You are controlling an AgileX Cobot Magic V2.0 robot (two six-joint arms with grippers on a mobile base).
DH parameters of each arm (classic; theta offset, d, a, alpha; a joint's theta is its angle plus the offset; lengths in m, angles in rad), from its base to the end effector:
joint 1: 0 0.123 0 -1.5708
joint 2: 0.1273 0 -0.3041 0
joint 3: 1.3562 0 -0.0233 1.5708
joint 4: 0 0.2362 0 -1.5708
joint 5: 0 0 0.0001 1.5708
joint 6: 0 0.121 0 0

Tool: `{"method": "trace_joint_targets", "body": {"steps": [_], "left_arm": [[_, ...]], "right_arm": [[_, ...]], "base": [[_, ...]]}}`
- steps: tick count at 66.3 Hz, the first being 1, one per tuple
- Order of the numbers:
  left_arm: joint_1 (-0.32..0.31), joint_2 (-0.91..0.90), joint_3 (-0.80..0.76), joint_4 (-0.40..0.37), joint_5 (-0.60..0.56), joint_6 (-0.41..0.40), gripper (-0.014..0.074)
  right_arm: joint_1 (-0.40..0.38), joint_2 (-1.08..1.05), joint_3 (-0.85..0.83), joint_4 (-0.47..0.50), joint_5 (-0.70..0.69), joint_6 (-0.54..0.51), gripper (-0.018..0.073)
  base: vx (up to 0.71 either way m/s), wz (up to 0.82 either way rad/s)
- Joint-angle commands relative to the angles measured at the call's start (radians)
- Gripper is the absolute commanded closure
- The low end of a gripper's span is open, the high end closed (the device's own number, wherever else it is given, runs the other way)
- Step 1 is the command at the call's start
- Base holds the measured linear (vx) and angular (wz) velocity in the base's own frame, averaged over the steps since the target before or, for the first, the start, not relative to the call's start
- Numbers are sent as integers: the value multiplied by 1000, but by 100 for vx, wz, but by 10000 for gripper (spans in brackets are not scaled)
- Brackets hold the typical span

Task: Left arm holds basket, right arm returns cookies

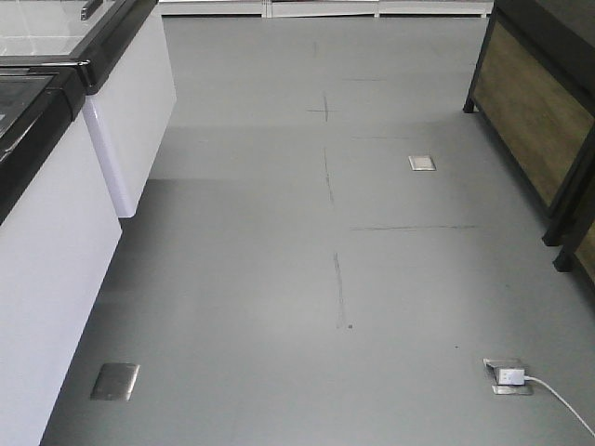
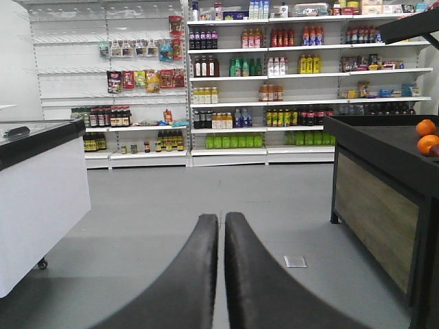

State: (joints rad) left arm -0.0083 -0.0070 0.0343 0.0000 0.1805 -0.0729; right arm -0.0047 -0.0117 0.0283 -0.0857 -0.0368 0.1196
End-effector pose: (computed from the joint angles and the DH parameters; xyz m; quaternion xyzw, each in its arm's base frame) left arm 0.0526 -0.0004 0.1823 -0.0242 0.7480 -0.0269 0.6627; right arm 0.0522 0.0001 0.2109 0.0117 0.6680 0.0119 0.7439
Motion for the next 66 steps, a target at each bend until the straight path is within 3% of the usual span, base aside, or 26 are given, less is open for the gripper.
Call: {"method": "trace_joint_targets", "body": {"steps": [1,66], "left_arm": [[1,-18,-31,0,-72,-2,605],[1,-18,-31,0,-72,26,603]], "right_arm": [[-5,-12,18,-2,-78,-7,570],[-5,-12,18,-2,-78,-7,570]], "base": [[0,0],[0,0]]}}
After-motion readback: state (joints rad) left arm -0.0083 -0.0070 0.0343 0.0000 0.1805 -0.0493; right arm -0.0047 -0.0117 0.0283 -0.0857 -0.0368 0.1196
